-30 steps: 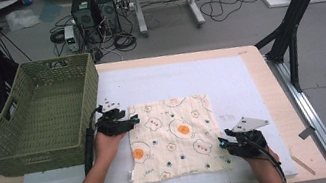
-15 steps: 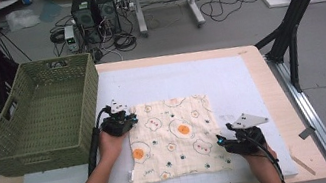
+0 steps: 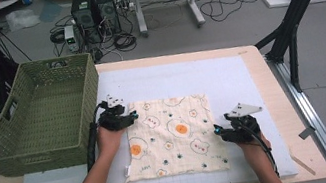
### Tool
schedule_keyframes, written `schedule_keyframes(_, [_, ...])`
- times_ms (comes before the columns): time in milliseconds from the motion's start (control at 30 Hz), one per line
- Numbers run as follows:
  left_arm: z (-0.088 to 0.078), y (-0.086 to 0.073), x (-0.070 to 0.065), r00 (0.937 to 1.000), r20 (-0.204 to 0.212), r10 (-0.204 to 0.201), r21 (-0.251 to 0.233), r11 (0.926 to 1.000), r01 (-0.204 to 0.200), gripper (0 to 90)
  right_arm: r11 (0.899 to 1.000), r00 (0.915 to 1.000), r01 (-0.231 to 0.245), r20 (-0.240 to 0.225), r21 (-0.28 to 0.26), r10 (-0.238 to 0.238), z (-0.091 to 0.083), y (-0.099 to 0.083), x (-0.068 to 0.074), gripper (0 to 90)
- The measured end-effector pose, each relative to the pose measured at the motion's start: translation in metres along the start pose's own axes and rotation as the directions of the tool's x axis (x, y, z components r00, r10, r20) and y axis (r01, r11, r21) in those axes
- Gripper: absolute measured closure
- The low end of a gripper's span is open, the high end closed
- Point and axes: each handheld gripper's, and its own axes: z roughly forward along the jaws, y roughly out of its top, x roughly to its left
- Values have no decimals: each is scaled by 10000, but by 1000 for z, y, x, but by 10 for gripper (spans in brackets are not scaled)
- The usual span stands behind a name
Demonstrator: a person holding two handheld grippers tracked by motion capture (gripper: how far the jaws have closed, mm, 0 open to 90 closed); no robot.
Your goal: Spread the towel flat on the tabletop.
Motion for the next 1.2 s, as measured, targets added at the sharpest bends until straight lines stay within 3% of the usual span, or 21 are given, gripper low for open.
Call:
schedule_keyframes(100, [-2,0,3,9997,14,-224,-85,9997,224,456,9999,9999,-121,98,-52,122,13,9,-7,430])
schedule_keyframes(233, [-1,-1,5,9993,127,-345,98,9994,344,449,9989,9989,-441,-133,-126,440,35,23,-15,482])
schedule_keyframes(433, [1,-3,5,9983,280,-518,154,9986,513,449,9972,9972,-730,-157,147,732,66,43,-19,494])
schedule_keyframes(533, [1,-5,9,9943,555,-915,139,9958,908,449,9944,9946,-1039,28,207,1039,79,48,-19,519])
schedule_keyframes(600, [1,-5,10,9941,537,-940,116,9956,935,451,9961,9965,-822,163,316,817,87,49,-18,633])
schedule_keyframes(667, [1,-6,12,9940,576,-934,136,9956,927,465,9964,9959,-810,420,250,799,87,50,-19,856])
schedule_keyframes(700, [1,-6,12,9938,610,-925,147,9957,918,475,9963,9951,-800,611,320,780,87,50,-21,866])
schedule_keyframes(767, [2,-5,10,9943,651,-845,135,9964,838,496,9936,9823,-1071,1582,371,1000,84,47,-28,866])
schedule_keyframes(833, [3,-5,7,9945,725,-755,98,9971,750,501,9915,9780,-1258,1716,330,1184,83,46,-29,834])
schedule_keyframes(900, [7,-5,3,9962,715,-493,111,9988,487,518,9893,9761,-1442,1679,237,1382,82,46,-30,691])
schedule_keyframes(967, [10,-4,-1,9983,522,-246,356,9991,228,527,9914,9807,-1303,1482,76,1277,79,47,-30,608])
schedule_keyframes(1067, [11,-3,-4,9998,214,-27,351,9994,19,603,9906,9819,-1347,1315,-233,1366,70,48,-31,555])
schedule_keyframes(1133, [11,-3,-3,9990,452,12,271,9996,-24,752,9897,9820,-1410,1236,-240,1429,65,47,-32,544])
schedule_keyframes(1167, [10,-3,-4,9996,272,89,224,9997,-95,869,9893,9825,-1441,1158,-232,1459,63,46,-33,536])
schedule_keyframes(1200, [10,-3,-3,9999,81,131,225,9997,-133,877,9881,9817,-1526,1120,-202,1539,60,46,-34,533])
